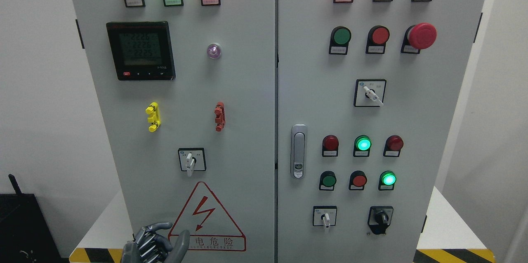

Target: Turn on light switch 1

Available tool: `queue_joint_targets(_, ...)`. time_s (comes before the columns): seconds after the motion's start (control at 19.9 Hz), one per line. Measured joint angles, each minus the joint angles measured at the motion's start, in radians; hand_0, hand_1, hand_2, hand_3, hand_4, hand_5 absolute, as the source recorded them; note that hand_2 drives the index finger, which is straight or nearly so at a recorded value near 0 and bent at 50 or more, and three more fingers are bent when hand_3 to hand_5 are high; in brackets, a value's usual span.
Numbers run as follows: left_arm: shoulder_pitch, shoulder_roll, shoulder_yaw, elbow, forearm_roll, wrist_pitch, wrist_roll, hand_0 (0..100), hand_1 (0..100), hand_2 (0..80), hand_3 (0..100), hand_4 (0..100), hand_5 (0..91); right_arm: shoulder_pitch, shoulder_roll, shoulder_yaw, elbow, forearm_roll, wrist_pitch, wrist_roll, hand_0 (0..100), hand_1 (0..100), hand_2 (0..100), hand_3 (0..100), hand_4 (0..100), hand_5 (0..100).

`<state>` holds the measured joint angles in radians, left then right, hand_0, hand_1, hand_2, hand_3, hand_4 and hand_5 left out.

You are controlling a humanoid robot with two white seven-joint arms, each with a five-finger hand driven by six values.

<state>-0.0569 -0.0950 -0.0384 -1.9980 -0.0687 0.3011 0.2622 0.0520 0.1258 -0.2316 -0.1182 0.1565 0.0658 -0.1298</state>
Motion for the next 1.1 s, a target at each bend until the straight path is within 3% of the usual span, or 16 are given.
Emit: queue_joint_targets(1.1,-0.171,-0.03,-0.026,-0.004,-0.032,0.122,0.066,5,71,46.1,84,90,87.3,0.0,0.0,0.0,0.0,0.0,0.0,0.0,31,0,0,0,0,0)
